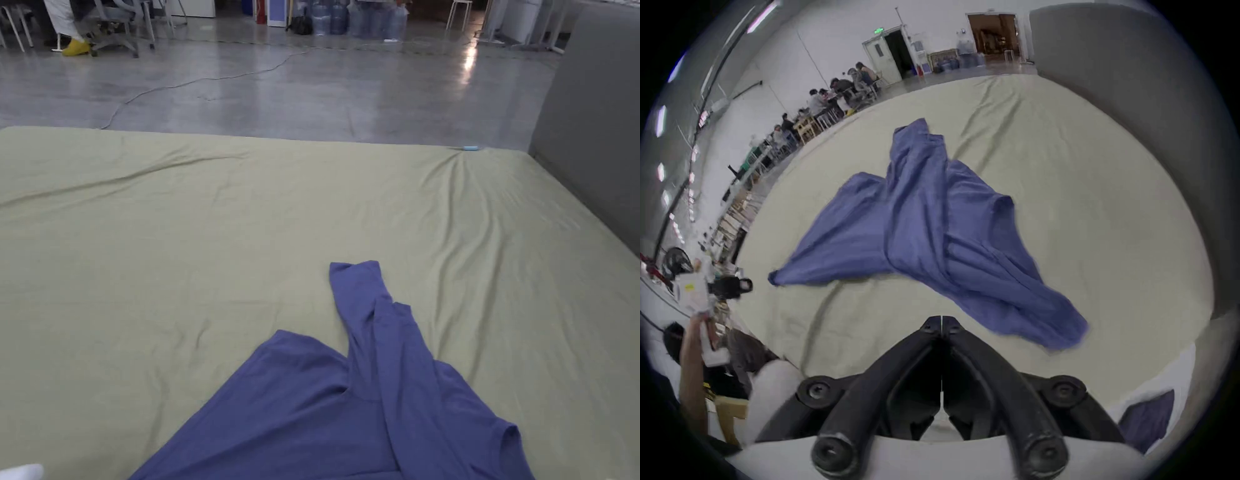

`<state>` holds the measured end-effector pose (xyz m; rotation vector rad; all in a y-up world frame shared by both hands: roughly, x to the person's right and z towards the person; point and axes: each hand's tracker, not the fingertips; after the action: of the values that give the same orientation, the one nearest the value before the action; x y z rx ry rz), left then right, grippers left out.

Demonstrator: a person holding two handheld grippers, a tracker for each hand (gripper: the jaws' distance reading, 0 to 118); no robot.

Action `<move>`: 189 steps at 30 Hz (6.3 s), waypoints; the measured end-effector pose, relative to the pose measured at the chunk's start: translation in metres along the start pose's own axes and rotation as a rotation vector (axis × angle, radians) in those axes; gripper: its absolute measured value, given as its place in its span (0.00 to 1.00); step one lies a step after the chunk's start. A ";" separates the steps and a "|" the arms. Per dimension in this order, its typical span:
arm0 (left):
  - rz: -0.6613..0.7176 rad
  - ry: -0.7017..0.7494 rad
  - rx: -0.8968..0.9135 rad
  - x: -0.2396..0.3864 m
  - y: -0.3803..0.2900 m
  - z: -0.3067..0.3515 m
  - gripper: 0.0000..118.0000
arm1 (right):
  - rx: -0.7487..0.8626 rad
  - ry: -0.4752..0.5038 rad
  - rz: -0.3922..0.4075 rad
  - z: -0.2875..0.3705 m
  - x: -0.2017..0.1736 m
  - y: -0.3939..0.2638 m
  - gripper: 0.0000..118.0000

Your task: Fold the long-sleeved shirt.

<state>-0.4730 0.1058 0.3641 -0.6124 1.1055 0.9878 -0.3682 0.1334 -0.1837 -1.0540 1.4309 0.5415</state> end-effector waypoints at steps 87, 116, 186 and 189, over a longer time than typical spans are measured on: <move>0.034 0.098 0.008 -0.006 -0.011 -0.015 0.16 | -0.090 0.113 0.171 -0.002 -0.092 -0.018 0.00; -0.103 0.121 0.093 0.003 0.012 -0.035 0.00 | -0.065 -0.174 0.227 -0.088 0.008 0.176 0.99; -0.165 0.040 0.718 0.216 0.562 0.270 0.00 | 0.848 -0.491 0.396 0.343 -0.227 0.574 0.00; -0.196 0.082 0.742 0.227 0.575 0.271 0.00 | 0.853 -0.494 0.349 0.343 -0.225 0.586 0.00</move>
<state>-0.8360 0.6693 0.2828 -0.1467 1.3486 0.3335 -0.7093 0.7627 -0.1802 0.0167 1.2051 0.3377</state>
